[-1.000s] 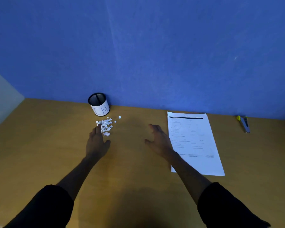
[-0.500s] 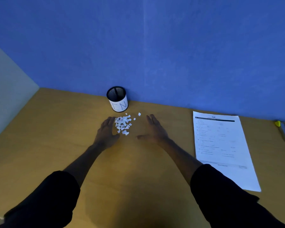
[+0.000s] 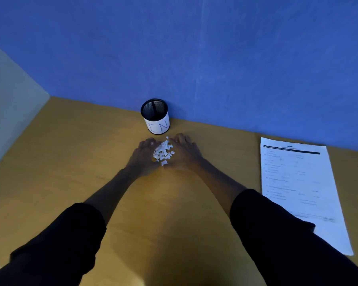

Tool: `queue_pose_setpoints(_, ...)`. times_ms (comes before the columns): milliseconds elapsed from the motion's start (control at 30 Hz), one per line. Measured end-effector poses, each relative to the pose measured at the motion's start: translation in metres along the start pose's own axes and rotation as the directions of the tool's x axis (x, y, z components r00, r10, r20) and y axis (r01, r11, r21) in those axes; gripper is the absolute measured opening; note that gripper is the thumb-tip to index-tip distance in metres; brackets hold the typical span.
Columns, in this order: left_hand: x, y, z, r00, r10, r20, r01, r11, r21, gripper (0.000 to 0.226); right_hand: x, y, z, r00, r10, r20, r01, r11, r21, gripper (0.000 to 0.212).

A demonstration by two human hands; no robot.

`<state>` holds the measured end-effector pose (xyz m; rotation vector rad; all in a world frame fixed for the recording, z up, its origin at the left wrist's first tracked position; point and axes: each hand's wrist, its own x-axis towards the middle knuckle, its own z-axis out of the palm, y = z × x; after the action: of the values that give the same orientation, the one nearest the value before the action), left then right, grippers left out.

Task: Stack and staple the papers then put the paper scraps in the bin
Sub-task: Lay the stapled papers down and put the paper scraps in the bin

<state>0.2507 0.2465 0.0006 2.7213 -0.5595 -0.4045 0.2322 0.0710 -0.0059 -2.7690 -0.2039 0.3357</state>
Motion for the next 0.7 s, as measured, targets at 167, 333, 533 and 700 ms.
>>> queue_pose_setpoints(167, 0.003, 0.003, 0.002, 0.994, 0.039, -0.097, -0.047, 0.996, -0.077, 0.052, 0.008, -0.010, -0.004, 0.998, -0.063, 0.001, 0.063, 0.996, 0.066, 0.071)
queue_pose_setpoints(333, 0.004, 0.008, 0.002, 0.973, 0.079, -0.216, -0.103, 0.989, -0.104, 0.012, 0.012, -0.019, -0.006, 0.996, -0.093, -0.005, 0.093, 0.994, 0.059, 0.035)
queue_pose_setpoints(533, 0.005, 0.004, 0.004, 0.971, 0.000, -0.238, -0.040, 0.986, -0.164, 0.018, 0.012, -0.025, -0.009, 0.997, -0.060, -0.052, 0.064, 0.995, 0.077, 0.018)
queue_pose_setpoints(700, 0.001, 0.003, -0.006, 0.948, -0.067, -0.311, -0.023, 0.960, -0.278, 0.021, 0.016, -0.020, -0.009, 0.999, 0.013, -0.040, -0.003, 0.967, 0.254, 0.016)
